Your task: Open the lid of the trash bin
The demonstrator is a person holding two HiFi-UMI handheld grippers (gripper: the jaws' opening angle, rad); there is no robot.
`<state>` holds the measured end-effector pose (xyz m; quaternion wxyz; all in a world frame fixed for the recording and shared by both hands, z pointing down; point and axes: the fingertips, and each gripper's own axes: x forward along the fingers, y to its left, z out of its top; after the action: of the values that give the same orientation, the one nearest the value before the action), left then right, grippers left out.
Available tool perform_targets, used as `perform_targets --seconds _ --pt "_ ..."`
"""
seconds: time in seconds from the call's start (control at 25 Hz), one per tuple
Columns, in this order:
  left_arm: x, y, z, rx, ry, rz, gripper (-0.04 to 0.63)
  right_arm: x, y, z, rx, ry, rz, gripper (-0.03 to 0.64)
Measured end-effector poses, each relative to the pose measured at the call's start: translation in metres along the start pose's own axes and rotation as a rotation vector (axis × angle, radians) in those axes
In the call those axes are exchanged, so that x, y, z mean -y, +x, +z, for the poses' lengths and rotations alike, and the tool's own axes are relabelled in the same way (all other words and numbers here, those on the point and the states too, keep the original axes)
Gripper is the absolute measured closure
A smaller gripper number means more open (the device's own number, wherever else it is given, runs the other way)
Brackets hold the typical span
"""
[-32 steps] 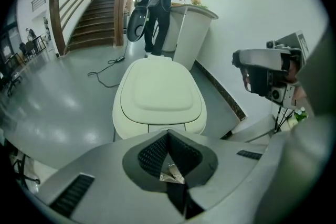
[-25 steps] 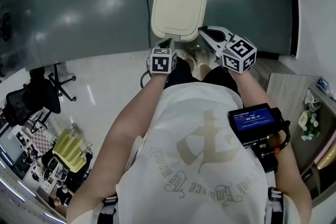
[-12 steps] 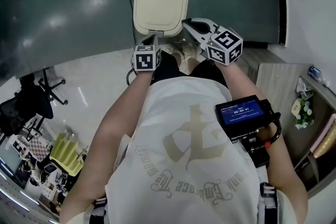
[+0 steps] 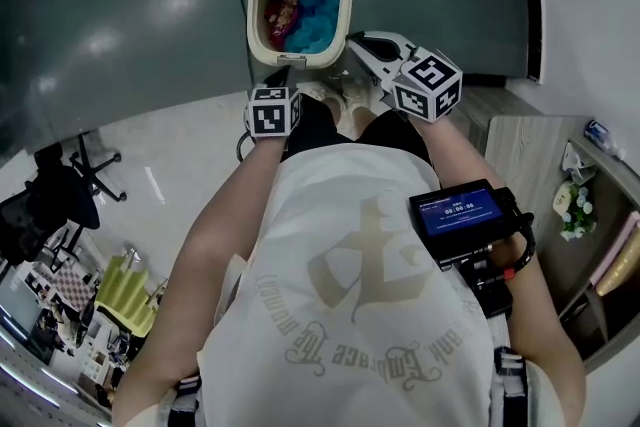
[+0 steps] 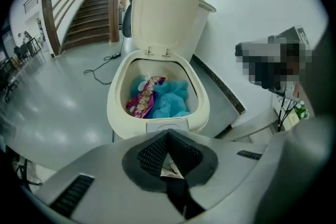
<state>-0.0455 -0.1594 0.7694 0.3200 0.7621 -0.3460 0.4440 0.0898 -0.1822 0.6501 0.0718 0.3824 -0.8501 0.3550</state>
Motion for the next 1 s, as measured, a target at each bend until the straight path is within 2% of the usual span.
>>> perform_targets --seconds 0.2,0.52,0.72,1.0 --pt "-0.001 0.002 0.000 -0.003 0.009 0.009 0.578 0.002 -0.002 0.001 0.004 -0.002 -0.007 0.612" --pt "-0.003 0.000 0.002 0.011 -0.016 -0.006 0.580 -0.001 -0.009 0.001 0.006 -0.012 -0.006 0.612" --pt "0.006 -0.014 0.003 0.060 -0.070 -0.021 0.580 -0.013 -0.023 0.007 0.020 -0.038 0.008 0.612" --pt "0.011 -0.049 0.015 0.180 -0.114 -0.018 0.580 -0.025 -0.030 0.016 0.029 -0.070 0.020 0.612"
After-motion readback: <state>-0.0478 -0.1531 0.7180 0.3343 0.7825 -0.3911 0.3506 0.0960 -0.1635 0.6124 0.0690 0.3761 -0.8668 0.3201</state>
